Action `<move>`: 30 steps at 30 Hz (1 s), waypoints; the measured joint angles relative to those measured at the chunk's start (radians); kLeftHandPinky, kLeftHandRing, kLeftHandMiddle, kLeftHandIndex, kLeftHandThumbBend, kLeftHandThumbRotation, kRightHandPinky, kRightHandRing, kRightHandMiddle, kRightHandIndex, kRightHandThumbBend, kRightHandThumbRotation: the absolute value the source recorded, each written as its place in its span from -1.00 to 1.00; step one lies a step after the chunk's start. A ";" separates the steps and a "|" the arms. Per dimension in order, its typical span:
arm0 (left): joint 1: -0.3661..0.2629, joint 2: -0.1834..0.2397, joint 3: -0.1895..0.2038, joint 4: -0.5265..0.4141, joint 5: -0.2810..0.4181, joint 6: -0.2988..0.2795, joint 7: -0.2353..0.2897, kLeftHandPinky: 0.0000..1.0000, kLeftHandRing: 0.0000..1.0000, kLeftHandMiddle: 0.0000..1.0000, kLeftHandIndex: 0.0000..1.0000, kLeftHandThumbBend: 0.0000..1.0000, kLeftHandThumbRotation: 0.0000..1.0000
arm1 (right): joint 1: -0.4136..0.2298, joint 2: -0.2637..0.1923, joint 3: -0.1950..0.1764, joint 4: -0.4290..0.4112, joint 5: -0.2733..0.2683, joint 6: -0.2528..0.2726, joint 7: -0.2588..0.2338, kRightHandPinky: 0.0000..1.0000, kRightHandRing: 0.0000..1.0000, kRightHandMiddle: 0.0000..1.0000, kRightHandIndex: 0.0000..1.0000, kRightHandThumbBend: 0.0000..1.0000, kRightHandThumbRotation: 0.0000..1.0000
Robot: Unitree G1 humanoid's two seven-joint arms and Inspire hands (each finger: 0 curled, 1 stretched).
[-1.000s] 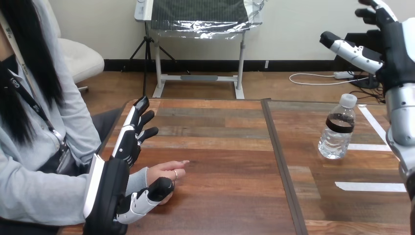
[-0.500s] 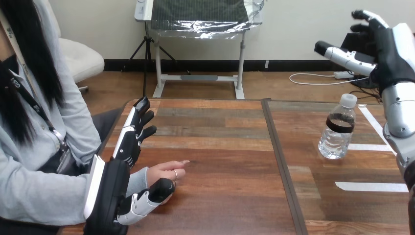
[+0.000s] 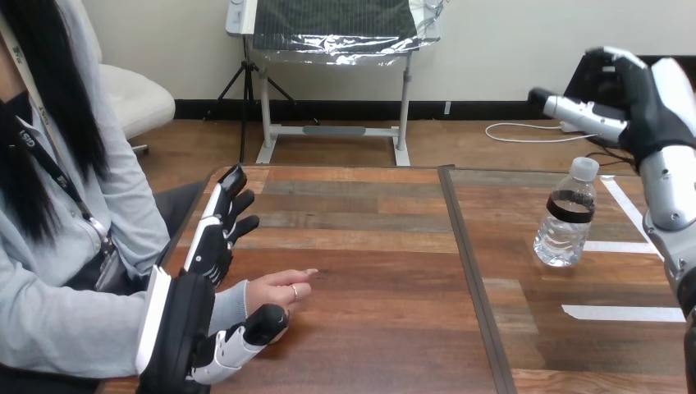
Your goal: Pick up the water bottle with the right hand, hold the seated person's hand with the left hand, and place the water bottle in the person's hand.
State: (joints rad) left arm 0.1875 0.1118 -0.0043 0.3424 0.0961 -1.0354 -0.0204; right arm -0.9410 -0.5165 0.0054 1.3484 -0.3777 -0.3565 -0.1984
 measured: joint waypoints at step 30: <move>0.032 0.002 -0.012 -0.064 -0.051 0.001 -0.034 0.79 0.89 0.93 0.92 1.00 0.60 | 0.000 0.001 0.026 0.026 -0.026 0.147 0.069 0.33 0.53 0.61 0.73 0.99 0.01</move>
State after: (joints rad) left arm 0.2191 0.1137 -0.0165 0.2782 0.0449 -1.0346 -0.0548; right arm -0.9409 -0.5152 0.0313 1.3746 -0.4034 -0.2095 -0.1294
